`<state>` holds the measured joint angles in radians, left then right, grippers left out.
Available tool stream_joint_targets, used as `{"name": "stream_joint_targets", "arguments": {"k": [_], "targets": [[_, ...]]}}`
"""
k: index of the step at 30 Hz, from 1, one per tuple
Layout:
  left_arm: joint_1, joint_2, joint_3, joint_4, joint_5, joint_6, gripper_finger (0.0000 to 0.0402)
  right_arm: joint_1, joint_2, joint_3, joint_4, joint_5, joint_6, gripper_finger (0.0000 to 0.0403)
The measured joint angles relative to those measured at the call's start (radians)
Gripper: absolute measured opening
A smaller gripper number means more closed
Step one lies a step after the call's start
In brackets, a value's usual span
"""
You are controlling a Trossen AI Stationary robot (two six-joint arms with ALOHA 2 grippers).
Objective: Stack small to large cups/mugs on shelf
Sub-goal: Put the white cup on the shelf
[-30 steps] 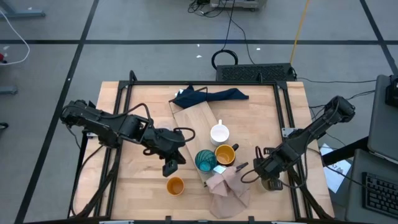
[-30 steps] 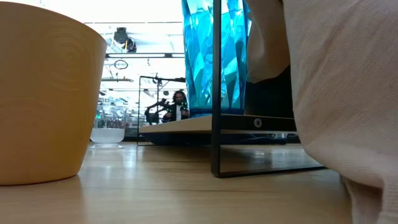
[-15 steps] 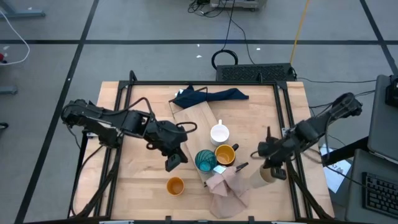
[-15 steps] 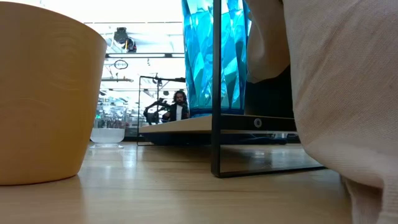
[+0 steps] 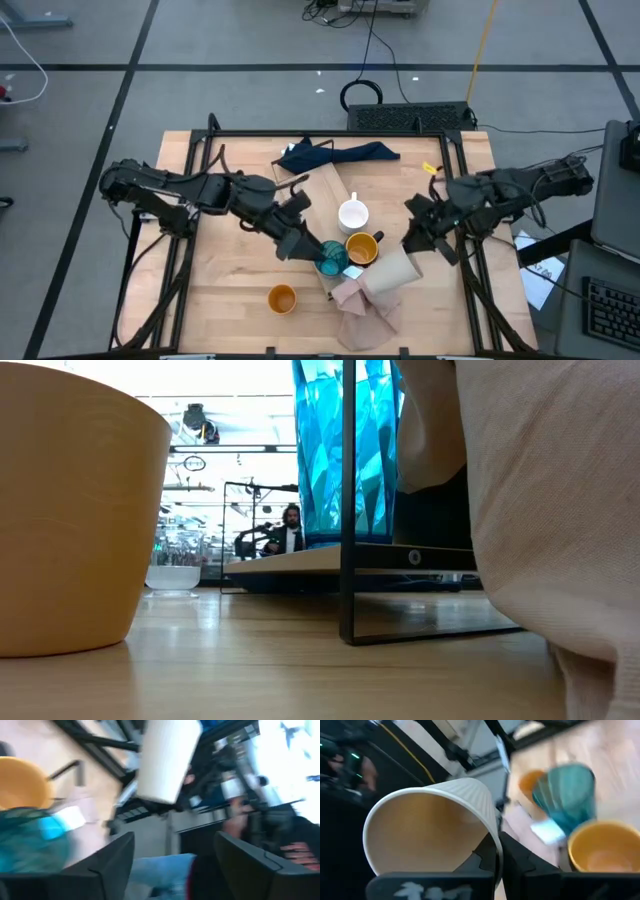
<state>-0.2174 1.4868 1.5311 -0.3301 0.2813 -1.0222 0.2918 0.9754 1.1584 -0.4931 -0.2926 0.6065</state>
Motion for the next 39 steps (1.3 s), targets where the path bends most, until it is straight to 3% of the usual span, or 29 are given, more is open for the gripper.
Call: {"name": "stream_joint_targets", "arguments": {"k": [4, 10, 20, 29, 39], "targets": [[-0.017, 0.0, 0.0, 0.083, 0.025, -0.069, 0.0306, -0.056, 0.032, 0.0, 0.088, -0.157, -0.005, 0.0], [-0.059, 0.032, -0.001, 0.156, 0.037, -0.147, 0.0312, -0.108, 0.127, 0.0, 0.321, -0.428, 0.073, 0.0], [-0.099, 0.12, -0.001, 0.346, 0.089, -0.209, 0.0312, -0.149, 0.313, 0.0, 0.614, -0.684, 0.249, 0.0], [-0.099, 0.131, -0.001, 0.382, 0.088, -0.198, 0.0312, -0.183, 0.45, 0.0, 0.942, -0.756, 0.459, 0.0], [-0.1, 0.131, -0.001, 0.379, 0.087, -0.234, 0.0312, -0.195, 0.512, 0.0, 0.948, -0.774, 0.515, 0.0]]}}
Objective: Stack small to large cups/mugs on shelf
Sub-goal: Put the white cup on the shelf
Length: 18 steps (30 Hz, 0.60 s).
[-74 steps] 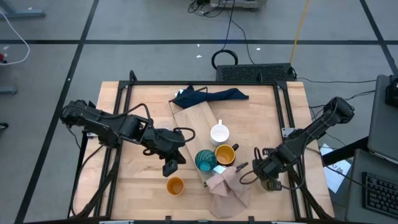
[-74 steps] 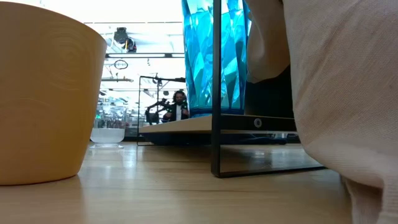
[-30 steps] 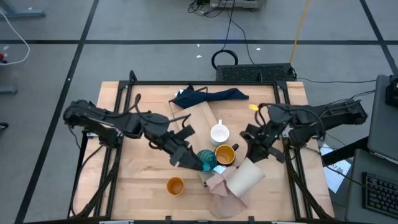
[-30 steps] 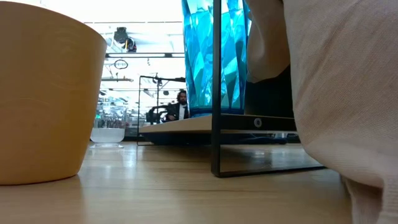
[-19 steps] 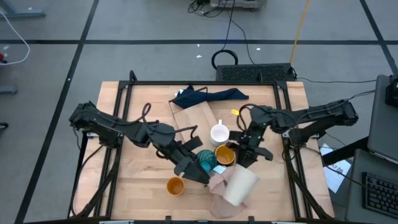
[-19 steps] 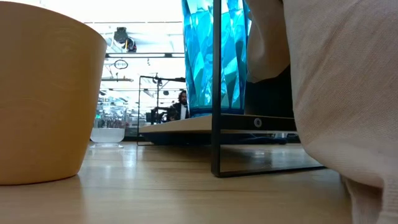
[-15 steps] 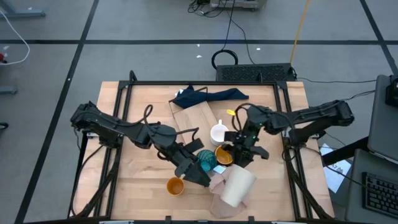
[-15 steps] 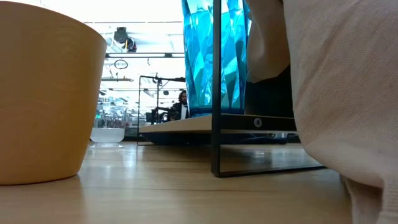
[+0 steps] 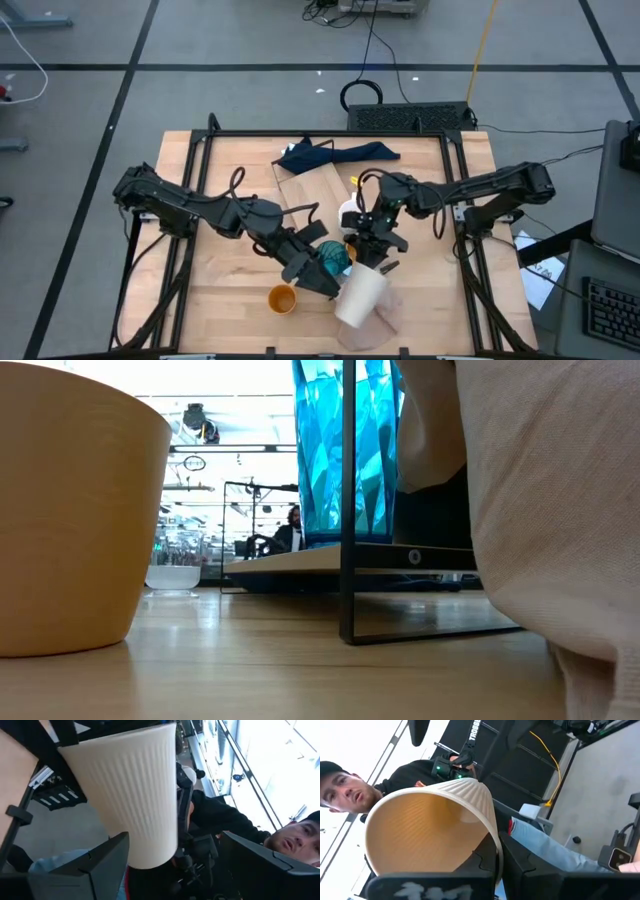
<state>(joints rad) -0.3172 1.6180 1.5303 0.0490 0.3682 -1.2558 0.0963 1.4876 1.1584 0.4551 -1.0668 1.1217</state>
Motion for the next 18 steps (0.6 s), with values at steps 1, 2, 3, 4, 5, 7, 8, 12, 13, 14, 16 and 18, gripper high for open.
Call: {"name": "stream_joint_targets", "arguments": {"k": [1, 2, 3, 4, 5, 7, 8, 12, 13, 14, 16, 18], "targets": [[0.0, 0.0, 0.0, 0.0, 0.002, -0.01, 0.0312, 0.0, 0.0, 0.0, -0.002, 0.0, 0.0, 0.0], [0.0, 0.0, 0.0, 0.0, 0.006, -0.016, 0.0312, 0.0, 0.0, 0.0, -0.002, 0.0, -0.001, 0.0], [0.0, 0.0, 0.0, -0.003, 0.006, -0.022, 0.0312, 0.0, 0.0, 0.0, -0.001, 0.001, -0.001, 0.0], [0.0, 0.0, 0.0, -0.01, 0.006, -0.031, 0.0312, -0.003, 0.0, 0.0, 0.0, 0.005, -0.001, 0.0], [0.0, 0.0, 0.0, -0.016, 0.005, -0.039, 0.0312, -0.005, 0.0, 0.0, 0.003, 0.014, 0.003, 0.0], [0.0, 0.0, 0.0, -0.017, 0.001, -0.055, 0.0312, -0.006, 0.0, 0.0, 0.019, 0.017, 0.015, 0.0], [0.0, 0.0, 0.0, -0.015, -0.005, -0.065, 0.0312, -0.01, 0.0, 0.0, 0.031, 0.017, 0.024, 0.0], [-0.007, -0.001, 0.0, -0.017, -0.011, -0.11, 0.0312, -0.016, -0.001, 0.0, 0.045, 0.023, 0.041, 0.0], [-0.01, -0.001, 0.0, -0.019, -0.013, -0.112, 0.0312, -0.017, 0.0, 0.0, 0.042, 0.021, 0.043, 0.0], [-0.014, -0.001, 0.0, -0.021, -0.014, -0.117, 0.0312, -0.018, 0.0, 0.0, 0.042, 0.021, 0.045, 0.0], [-0.019, -0.001, 0.0, -0.02, -0.013, -0.146, 0.0312, -0.021, 0.0, 0.0, 0.043, 0.024, 0.045, 0.0], [-0.021, -0.001, 0.0, -0.024, -0.01, -0.168, 0.0312, -0.021, 0.0, 0.0, 0.043, 0.032, 0.045, 0.0]]}}
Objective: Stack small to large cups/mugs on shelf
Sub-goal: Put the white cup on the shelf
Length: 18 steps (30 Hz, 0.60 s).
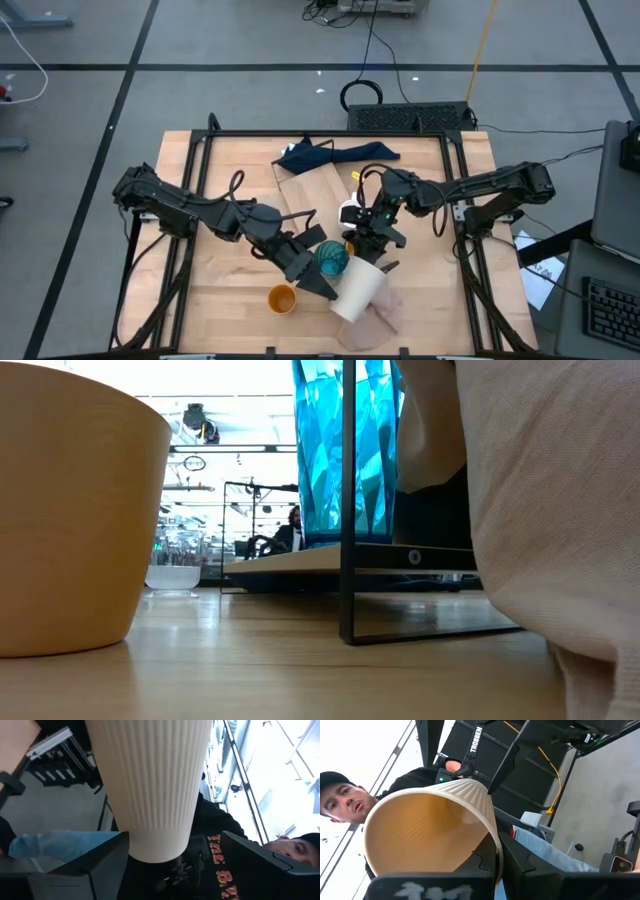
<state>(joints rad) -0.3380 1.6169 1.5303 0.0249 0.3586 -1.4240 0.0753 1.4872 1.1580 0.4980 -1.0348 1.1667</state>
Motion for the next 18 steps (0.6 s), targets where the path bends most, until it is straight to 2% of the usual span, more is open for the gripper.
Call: {"name": "stream_joint_targets", "arguments": {"k": [7, 18], "targets": [[0.001, 0.0, 0.0, 0.0, -0.047, -0.011, 0.0312, -0.02, -0.001, 0.0, 0.068, 0.049, 0.031, 0.0], [0.001, 0.0, 0.001, 0.006, -0.093, 0.071, 0.0312, -0.038, 0.0, 0.0, 0.118, 0.039, 0.082, 0.0]]}}
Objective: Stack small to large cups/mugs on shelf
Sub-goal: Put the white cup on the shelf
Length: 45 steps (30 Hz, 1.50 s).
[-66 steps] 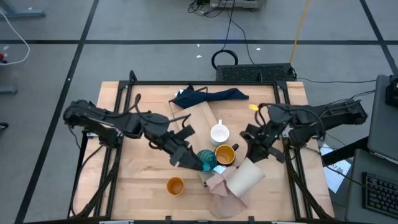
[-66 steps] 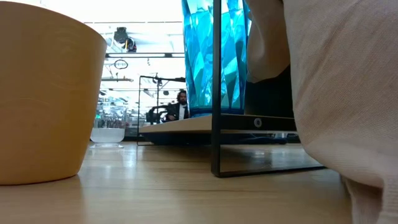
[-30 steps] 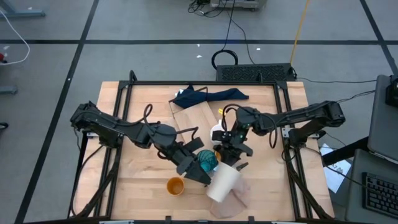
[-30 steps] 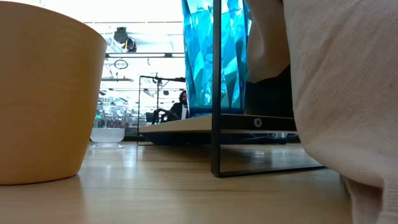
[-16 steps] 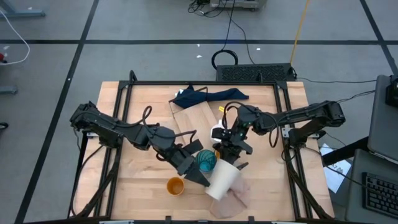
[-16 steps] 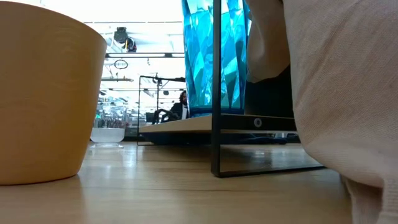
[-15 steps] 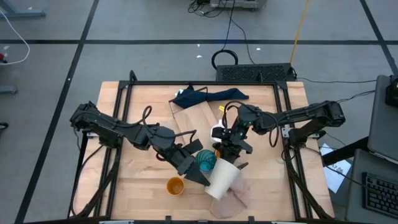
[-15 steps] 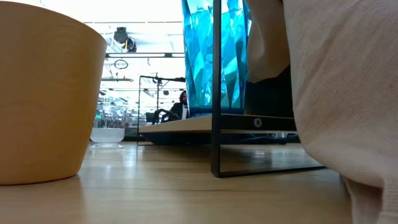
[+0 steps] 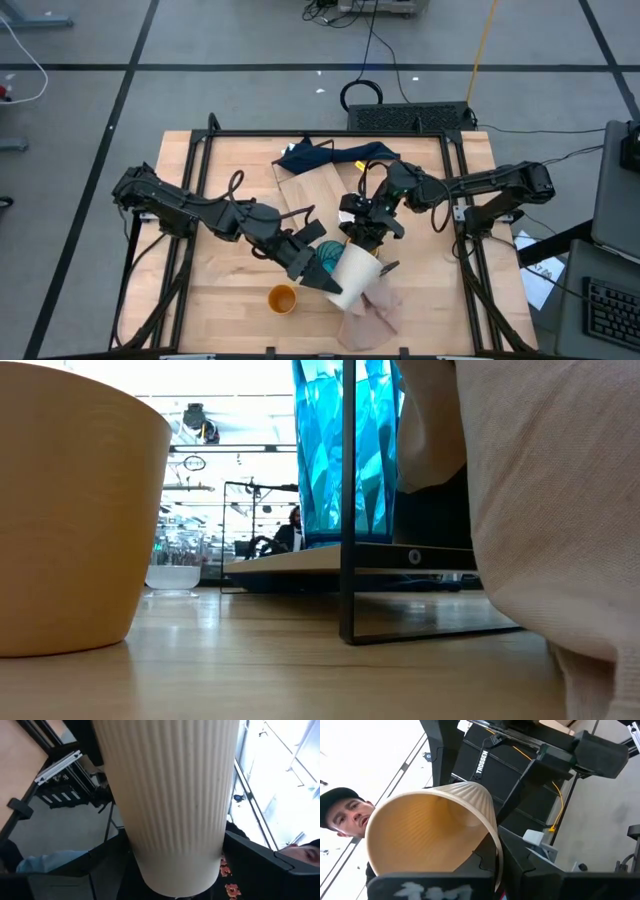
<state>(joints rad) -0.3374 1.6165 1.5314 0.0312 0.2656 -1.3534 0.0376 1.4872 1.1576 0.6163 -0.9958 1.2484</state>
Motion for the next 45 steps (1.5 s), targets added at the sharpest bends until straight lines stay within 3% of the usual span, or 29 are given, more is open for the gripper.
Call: {"name": "stream_joint_targets", "arguments": {"k": [36, 45], "targets": [[-0.006, 0.066, -0.001, 0.153, 0.017, -0.043, 0.0312, -0.003, 0.065, 0.001, 0.042, 0.055, 0.032, 0.0], [-0.006, 0.066, -0.001, 0.15, 0.017, -0.043, 0.0273, -0.004, 0.066, 0.001, 0.061, 0.053, 0.042, 0.0]]}}
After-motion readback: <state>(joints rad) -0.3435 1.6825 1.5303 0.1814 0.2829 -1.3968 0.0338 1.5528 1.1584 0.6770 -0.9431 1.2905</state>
